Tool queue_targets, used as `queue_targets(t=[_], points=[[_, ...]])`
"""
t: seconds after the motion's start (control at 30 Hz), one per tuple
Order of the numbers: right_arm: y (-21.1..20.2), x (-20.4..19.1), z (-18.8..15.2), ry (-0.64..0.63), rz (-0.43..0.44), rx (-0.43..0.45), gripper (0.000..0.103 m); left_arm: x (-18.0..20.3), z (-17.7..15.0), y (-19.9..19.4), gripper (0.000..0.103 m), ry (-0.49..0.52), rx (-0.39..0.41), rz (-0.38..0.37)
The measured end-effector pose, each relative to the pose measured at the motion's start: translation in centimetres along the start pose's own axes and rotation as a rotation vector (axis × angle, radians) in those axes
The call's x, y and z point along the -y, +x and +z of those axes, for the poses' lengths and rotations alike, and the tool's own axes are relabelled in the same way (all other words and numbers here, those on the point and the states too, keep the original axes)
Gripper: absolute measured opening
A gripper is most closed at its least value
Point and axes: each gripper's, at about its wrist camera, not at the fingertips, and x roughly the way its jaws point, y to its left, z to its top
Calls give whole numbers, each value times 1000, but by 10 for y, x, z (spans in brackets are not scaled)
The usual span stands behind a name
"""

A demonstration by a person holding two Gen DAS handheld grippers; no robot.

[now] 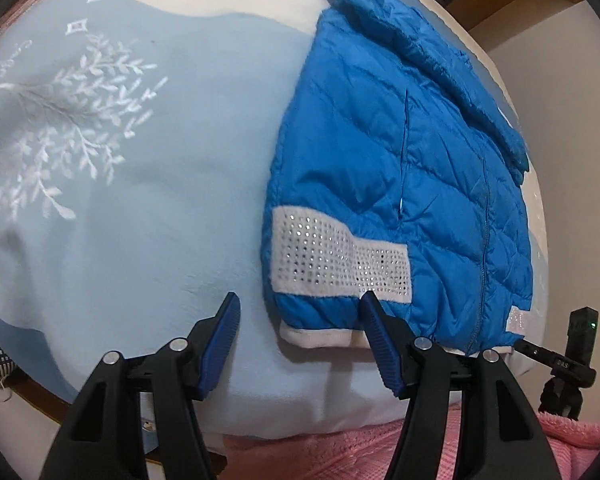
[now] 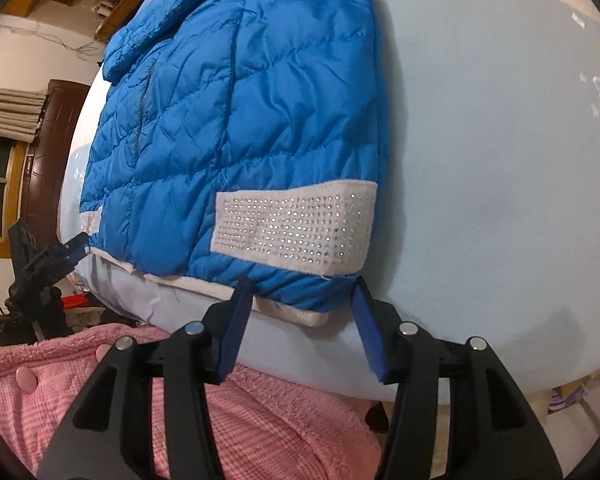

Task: Fold large clothes
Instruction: 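Grasp the jacket hem with the left tool while the right tool grasps the hem too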

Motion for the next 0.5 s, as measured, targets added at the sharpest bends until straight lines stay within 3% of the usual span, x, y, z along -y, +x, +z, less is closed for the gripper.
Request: queue_targets(t=[0.07,0.13,0.3,0.5], points=[[2,1,0,-1,0,-1,43,0,-2,2,56,19,1,-10],[4,2,0,9,17,-4,35,0,-2,5,36,30,-9,-43],[-3,1,-1,-24,34,10,16,9,0,3,15,58,-2,-66],[-23,-4,4,-17,108,61,10,20,8,-16,8,82,20,-127]])
